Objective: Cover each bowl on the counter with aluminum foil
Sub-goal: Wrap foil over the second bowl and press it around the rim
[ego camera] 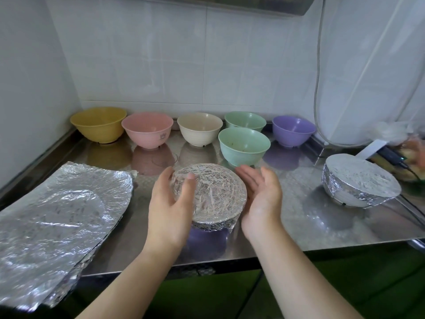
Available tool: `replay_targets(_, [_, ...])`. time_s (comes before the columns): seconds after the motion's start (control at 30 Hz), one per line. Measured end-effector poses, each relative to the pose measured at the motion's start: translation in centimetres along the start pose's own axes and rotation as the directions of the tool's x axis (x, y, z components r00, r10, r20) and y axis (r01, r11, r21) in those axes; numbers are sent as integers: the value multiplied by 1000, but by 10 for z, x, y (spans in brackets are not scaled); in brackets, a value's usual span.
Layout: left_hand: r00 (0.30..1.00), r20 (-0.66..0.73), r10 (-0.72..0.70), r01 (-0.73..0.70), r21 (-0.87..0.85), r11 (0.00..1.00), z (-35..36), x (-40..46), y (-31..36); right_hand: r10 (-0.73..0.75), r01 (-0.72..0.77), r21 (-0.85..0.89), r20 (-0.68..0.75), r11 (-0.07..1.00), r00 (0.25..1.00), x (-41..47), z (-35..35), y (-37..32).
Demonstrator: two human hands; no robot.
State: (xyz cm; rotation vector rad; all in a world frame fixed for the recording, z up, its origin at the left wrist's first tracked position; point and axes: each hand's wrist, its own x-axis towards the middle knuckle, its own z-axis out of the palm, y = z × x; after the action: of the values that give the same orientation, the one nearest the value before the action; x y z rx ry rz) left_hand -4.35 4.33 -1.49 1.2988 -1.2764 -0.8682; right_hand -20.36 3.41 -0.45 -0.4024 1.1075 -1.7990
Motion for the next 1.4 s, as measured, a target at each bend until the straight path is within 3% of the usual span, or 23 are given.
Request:
replay_targets(0.13, [993,34,113,-117,198,973,3,-11,-1,40,-40,68,0,997,999,-20,6,13])
replay_targets(0.27, [989,94,117,-134,212,968,-2,-12,2,58,-55,118,-20,992,998,-22,10,19])
replay_targets(0.43, [947,303,109,-176,203,963,-19,-10,-2,76,-74,117,-10,990,997,-25,4,25])
replay_targets(0.6, [938,306,165,-249,261,933,-20,-11,-4,128,-129,53,21,990,992,-28,7,28])
replay_targets(0.77, [942,273,196,-261,225,939,-19,-11,-12,125,-120,-99,45,988,991,-32,-4,24])
replay_targets(0.87, [943,270,195,-254,202,946,-20,-11,-14,24,1,-270,91,963,996,-34,-28,28])
replay_targets(0.97, [941,275,198,-252,177,951,-20,-11,-18,-182,217,-450,120,866,976,-56,-46,15])
replay_targets(1.03, [941,275,198,-248,164,955,-19,-12,-19,-200,276,-489,204,827,958,-64,-56,12])
replay_targets(1.2, [939,273,209,-257,155,954,-19,-12,-20,-172,267,-686,205,676,963,-71,-53,12])
replay_targets(1.4, [939,278,203,-254,159,954,-21,-12,-20,-234,295,-768,193,568,953,-69,-54,9])
